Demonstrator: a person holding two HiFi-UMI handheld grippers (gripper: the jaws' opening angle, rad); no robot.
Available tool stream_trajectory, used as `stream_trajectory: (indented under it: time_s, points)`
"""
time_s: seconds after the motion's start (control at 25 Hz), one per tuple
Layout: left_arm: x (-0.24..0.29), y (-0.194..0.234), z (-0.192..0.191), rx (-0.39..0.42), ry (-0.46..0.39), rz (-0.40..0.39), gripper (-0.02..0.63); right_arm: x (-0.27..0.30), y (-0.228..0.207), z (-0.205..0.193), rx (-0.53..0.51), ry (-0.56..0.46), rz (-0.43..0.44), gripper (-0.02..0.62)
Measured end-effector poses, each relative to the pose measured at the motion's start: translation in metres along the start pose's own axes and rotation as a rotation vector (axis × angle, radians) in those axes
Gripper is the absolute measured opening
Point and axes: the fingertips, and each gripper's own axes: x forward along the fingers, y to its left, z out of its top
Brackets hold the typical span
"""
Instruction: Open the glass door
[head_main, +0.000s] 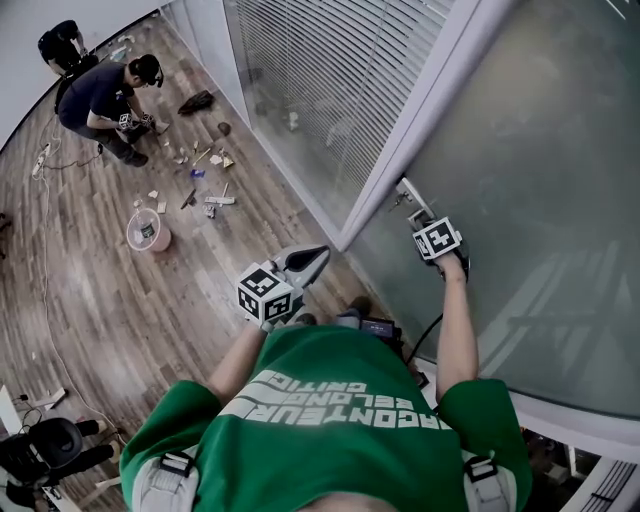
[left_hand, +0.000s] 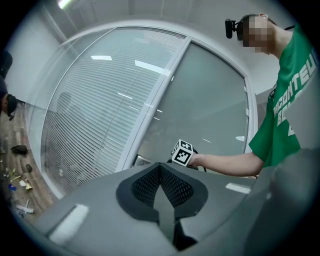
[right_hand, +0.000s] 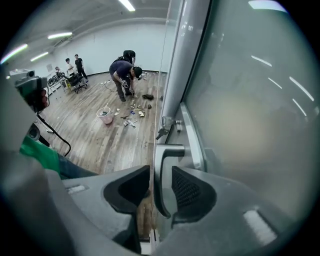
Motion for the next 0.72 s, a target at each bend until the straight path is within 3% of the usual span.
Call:
stream_trajectory:
  time_s: [0.56, 0.72]
  points:
    - [0.031, 0.002, -0.004, -0.022, 0.032, 0.041, 0.017, 0.060, 0.029, -0.008, -0.026, 0.108, 0.178, 0.126]
    - [0.038, 0.009, -0.009, -0.030, 0.041, 0.060, 0.015, 0.072, 0.035, -0.018, -0.086, 0.179, 0.193, 0.114]
